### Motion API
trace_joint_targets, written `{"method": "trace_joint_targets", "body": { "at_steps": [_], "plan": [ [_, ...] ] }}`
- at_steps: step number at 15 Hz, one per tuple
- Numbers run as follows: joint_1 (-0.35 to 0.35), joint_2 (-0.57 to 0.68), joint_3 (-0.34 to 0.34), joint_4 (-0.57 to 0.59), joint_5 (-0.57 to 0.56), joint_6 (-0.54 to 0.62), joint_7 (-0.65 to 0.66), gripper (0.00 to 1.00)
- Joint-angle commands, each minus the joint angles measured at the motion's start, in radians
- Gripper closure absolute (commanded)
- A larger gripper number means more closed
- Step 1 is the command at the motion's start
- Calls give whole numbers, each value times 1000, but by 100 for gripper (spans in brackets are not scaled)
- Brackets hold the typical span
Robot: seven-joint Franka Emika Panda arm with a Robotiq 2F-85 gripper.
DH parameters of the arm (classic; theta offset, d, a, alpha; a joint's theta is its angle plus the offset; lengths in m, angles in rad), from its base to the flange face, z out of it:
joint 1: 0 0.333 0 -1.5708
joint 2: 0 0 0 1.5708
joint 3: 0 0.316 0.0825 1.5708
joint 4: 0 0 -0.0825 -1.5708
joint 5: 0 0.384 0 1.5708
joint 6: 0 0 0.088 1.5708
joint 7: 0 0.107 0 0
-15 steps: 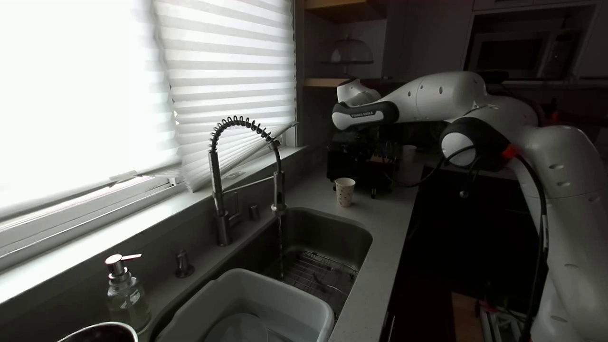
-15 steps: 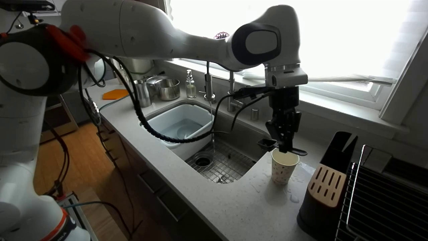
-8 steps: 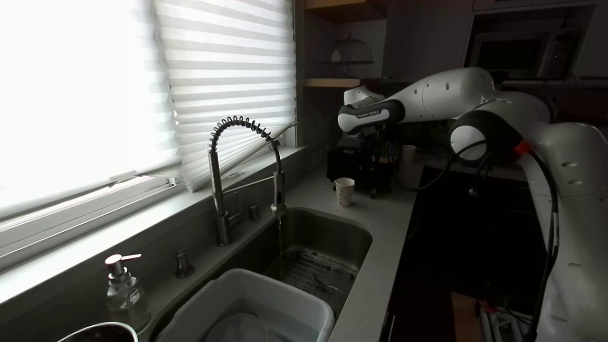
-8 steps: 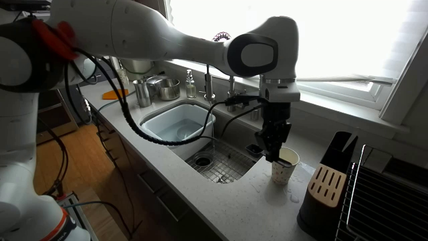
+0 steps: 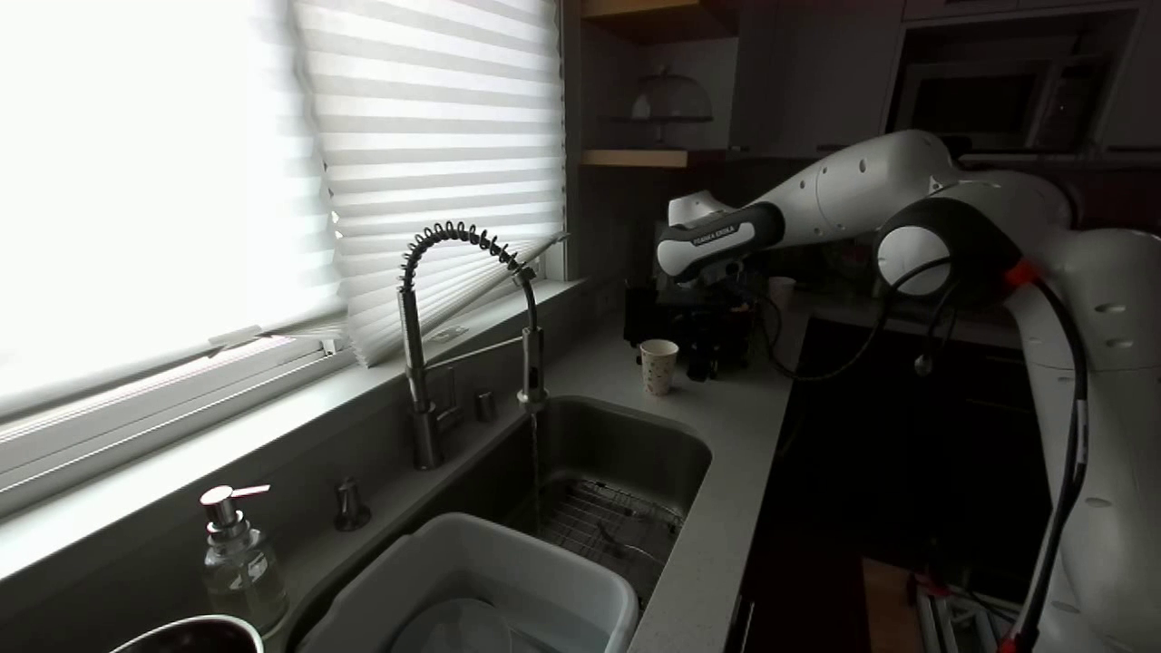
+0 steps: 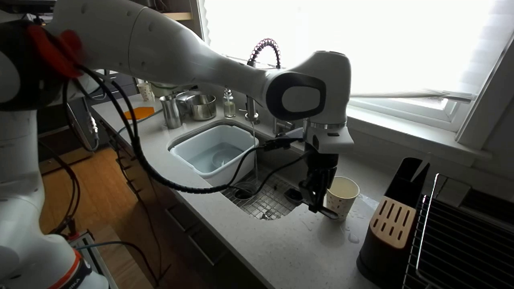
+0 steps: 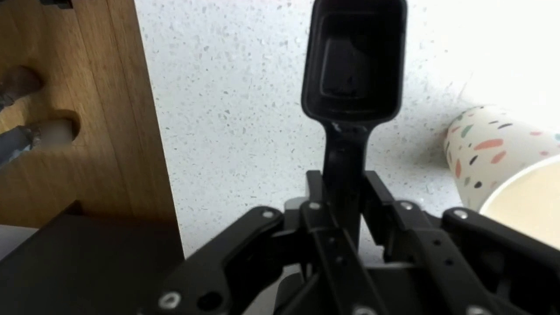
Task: Pour water into the black measuring cup then pour the water into the cup
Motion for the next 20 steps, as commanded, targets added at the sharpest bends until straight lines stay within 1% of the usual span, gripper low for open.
{"method": "trace_joint_targets", "body": {
  "at_steps": [1,3,6,9,10,14,15,17,20],
  "plan": [
    [-43,-70,34,-144,21,115,-120,94],
    [-59,-82,35,-187,41,158,-179,94],
    [-93,-92,38,-233,118,192,-276,94],
    [-116,-92,32,-249,184,184,-357,94],
    [-94,-56,19,-196,136,157,-304,74],
    [-105,-62,18,-209,159,158,-339,74],
    [-105,-63,19,-209,160,158,-339,94],
    [-114,-32,13,-198,154,168,-342,94],
    [-130,-3,18,-191,182,155,-366,94]
  ]
}}
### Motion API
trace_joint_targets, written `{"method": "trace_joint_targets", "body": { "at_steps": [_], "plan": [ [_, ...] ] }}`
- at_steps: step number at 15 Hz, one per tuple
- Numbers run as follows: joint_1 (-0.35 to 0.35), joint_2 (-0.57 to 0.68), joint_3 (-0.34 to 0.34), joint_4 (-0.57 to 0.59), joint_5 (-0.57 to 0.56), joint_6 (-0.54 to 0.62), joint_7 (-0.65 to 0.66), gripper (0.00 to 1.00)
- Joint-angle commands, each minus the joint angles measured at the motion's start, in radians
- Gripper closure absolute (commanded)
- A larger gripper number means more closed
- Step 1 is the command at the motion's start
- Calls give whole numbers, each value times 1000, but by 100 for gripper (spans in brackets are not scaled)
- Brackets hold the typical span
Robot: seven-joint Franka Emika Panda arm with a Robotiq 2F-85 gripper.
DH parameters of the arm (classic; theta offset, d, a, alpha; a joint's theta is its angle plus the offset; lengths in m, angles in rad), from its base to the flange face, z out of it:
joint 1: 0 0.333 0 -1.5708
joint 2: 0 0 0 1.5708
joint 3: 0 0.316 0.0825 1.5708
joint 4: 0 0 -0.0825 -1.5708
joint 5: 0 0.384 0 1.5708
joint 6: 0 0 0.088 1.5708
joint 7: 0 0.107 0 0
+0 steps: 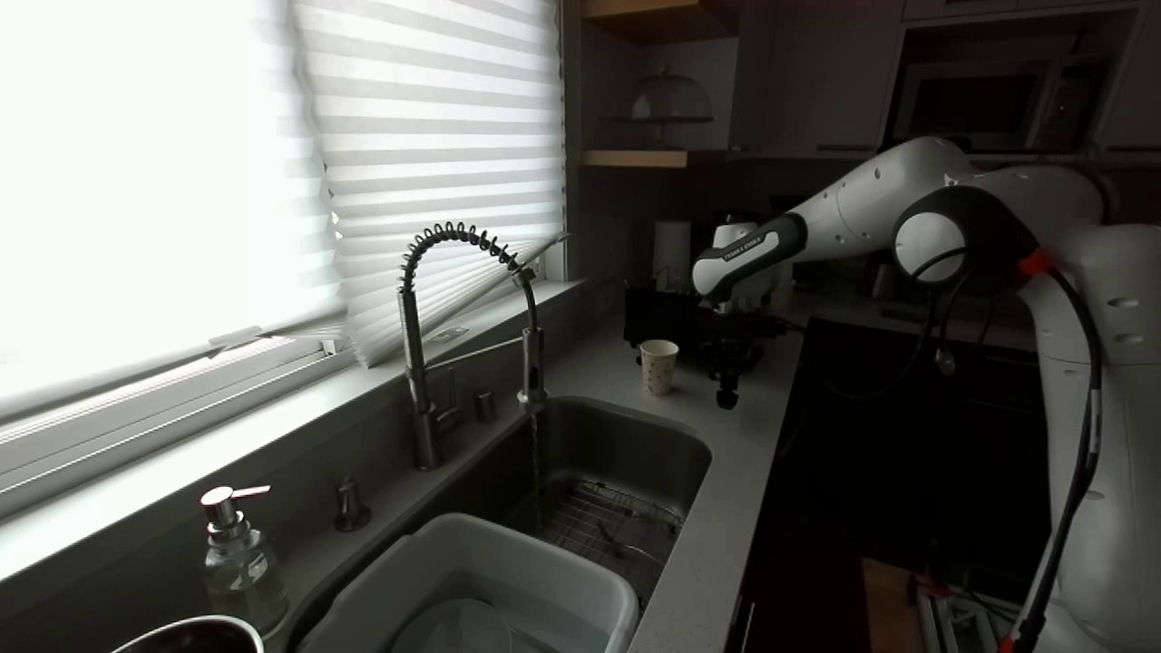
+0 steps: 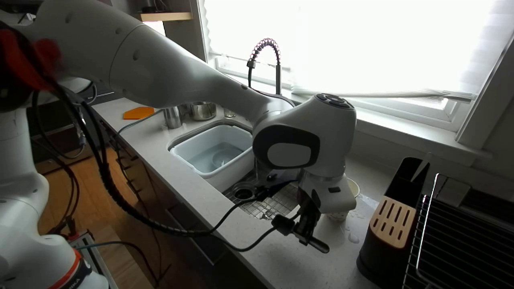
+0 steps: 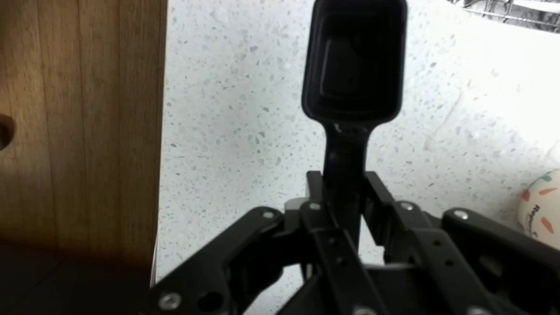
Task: Pour water into the black measuring cup then pour the water into the cup
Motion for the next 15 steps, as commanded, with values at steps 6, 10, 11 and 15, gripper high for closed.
{"method": "trace_joint_targets", "body": {
  "at_steps": [6,10,11,15],
  "plan": [
    [-18,82,4,28,20,2,-13,94],
    [-18,104,3,46,19,-6,-5,94],
    [-19,107,4,49,20,-5,-5,94],
    [-13,100,7,54,16,-8,-10,49]
  ]
}}
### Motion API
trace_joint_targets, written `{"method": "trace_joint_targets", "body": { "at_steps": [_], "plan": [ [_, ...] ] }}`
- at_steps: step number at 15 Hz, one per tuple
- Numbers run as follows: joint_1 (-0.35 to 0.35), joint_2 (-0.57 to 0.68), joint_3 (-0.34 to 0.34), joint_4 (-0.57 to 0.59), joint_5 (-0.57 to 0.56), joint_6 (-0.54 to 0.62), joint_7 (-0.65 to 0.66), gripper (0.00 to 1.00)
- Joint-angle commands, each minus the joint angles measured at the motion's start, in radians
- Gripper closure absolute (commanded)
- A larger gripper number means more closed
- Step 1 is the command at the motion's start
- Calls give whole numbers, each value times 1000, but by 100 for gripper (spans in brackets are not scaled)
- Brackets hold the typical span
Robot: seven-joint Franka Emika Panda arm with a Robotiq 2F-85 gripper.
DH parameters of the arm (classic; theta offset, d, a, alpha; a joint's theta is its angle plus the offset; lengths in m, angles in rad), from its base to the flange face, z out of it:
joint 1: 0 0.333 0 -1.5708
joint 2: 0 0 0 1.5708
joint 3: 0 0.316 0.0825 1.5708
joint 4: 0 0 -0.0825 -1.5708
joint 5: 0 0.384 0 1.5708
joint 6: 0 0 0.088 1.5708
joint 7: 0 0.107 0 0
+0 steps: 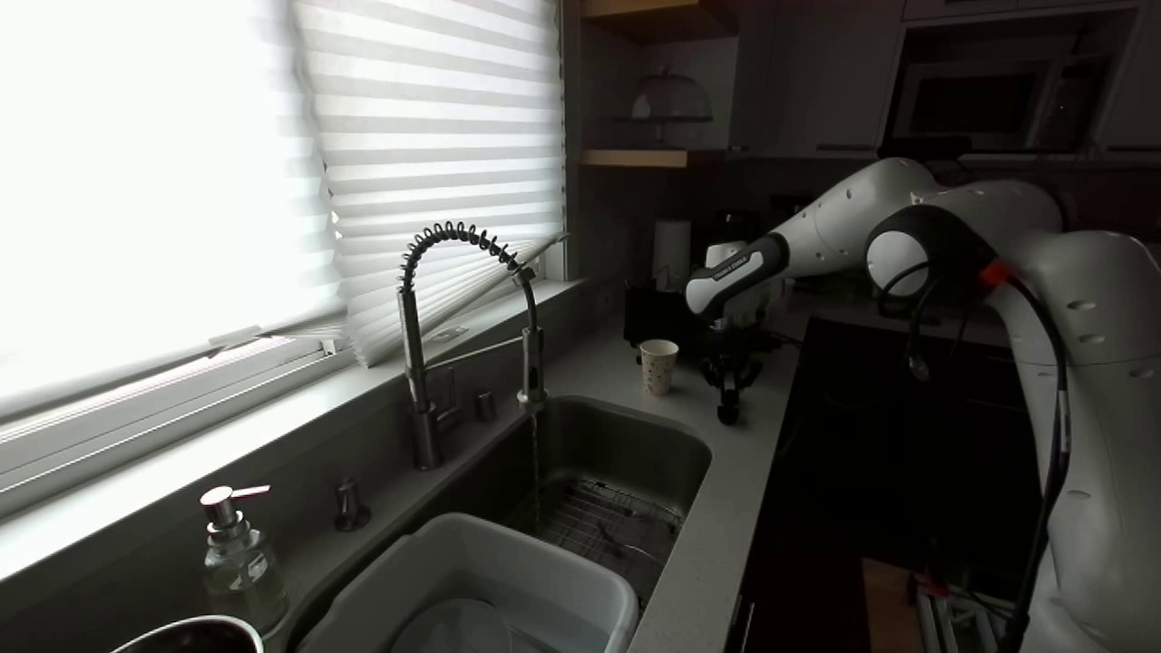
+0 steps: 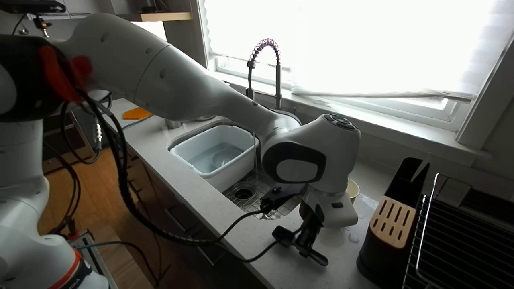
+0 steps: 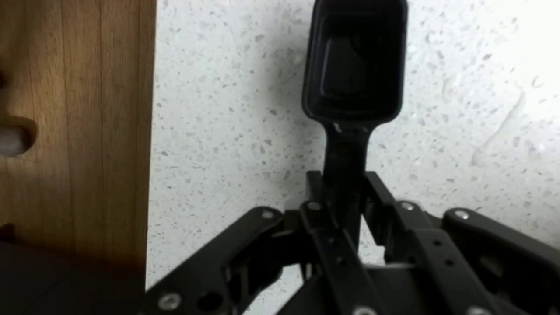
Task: Pour water into the black measuring cup then pour the water into the cup
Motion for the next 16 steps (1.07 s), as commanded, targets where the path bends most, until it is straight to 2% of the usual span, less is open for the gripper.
{"method": "trace_joint_targets", "body": {
  "at_steps": [1,4,7,12,16],
  "plan": [
    [-4,-3,8,21,22,-12,-12,44],
    [18,-51,6,23,-5,-26,-9,20],
    [51,-122,6,16,-62,-32,-28,1],
    [129,-263,27,26,-265,-108,-70,0],
    [157,-338,87,76,-316,-262,-148,0]
  ]
}}
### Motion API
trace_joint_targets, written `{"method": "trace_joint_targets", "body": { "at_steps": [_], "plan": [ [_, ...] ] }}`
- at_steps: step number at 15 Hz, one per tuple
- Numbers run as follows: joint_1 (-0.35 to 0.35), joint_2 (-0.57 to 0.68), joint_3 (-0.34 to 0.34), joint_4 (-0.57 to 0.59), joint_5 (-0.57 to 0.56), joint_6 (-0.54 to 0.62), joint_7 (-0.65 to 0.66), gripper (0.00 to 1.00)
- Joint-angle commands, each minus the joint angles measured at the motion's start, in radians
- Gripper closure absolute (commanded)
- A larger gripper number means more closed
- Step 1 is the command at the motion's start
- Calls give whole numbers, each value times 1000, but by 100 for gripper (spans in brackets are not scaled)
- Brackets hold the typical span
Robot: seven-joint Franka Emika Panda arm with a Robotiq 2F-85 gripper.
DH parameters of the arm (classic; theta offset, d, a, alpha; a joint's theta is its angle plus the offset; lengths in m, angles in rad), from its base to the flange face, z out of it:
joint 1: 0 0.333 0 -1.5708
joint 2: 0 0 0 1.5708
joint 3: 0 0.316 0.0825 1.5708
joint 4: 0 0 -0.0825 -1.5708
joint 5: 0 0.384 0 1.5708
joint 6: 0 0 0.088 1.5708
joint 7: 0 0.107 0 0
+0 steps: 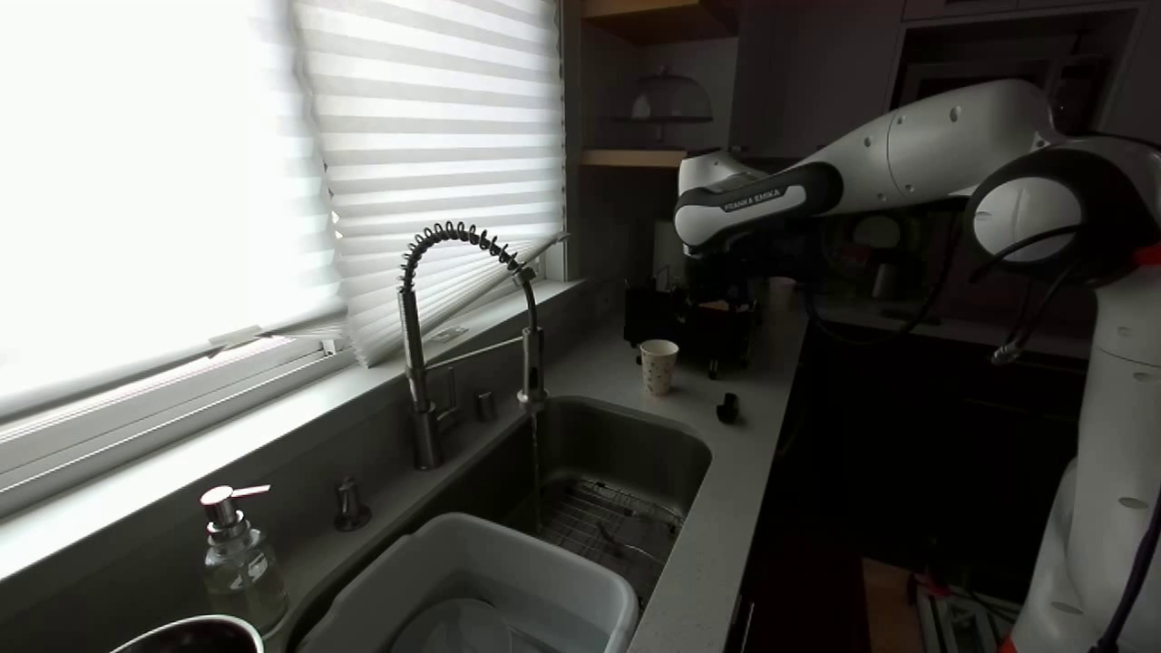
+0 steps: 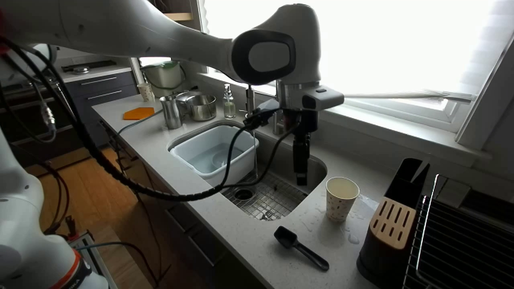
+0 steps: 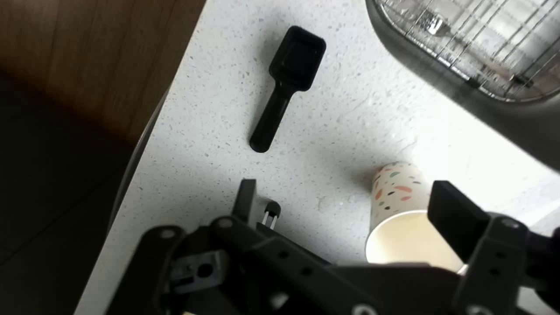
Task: Pour water into the black measuring cup then pour the water into the cup
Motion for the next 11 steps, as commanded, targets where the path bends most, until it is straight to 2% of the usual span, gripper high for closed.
{"method": "trace_joint_targets", "body": {
  "at_steps": [1,4,5,11],
  "plan": [
    [21,-61,47,37,-62,-120,-27,0],
    [26,-76,79,71,-92,-152,-45,0],
    [15,-67,76,63,-61,-121,-26,0],
    [18,-71,87,75,-75,-134,-35,0]
  ]
}}
